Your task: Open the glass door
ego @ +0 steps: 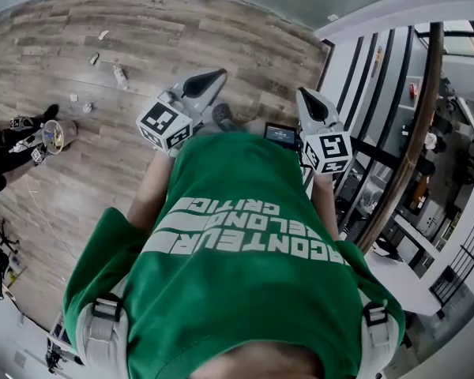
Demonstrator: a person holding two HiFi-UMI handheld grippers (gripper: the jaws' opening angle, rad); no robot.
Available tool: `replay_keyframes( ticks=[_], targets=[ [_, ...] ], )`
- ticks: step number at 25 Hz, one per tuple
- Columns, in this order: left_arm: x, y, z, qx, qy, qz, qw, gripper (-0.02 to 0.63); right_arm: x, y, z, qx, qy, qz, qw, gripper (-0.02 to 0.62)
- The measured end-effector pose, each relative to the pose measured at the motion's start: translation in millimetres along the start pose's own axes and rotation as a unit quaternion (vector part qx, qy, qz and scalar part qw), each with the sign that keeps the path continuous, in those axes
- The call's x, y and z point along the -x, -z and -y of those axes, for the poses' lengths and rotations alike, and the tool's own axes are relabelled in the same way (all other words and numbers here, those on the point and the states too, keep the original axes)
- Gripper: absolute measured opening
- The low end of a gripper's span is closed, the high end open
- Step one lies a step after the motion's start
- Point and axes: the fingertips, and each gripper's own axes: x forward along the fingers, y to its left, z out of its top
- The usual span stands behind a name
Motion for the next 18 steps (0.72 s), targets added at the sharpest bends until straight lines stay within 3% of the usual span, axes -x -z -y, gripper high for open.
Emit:
replay_keyframes(
  ticks=[18],
  targets=[
    [12,16,-19,0.015,-0.034,0.015,0.9992,0.015,-30,3,-21,0.037,-0.043,-0.011,0.998,-0.008]
  ],
)
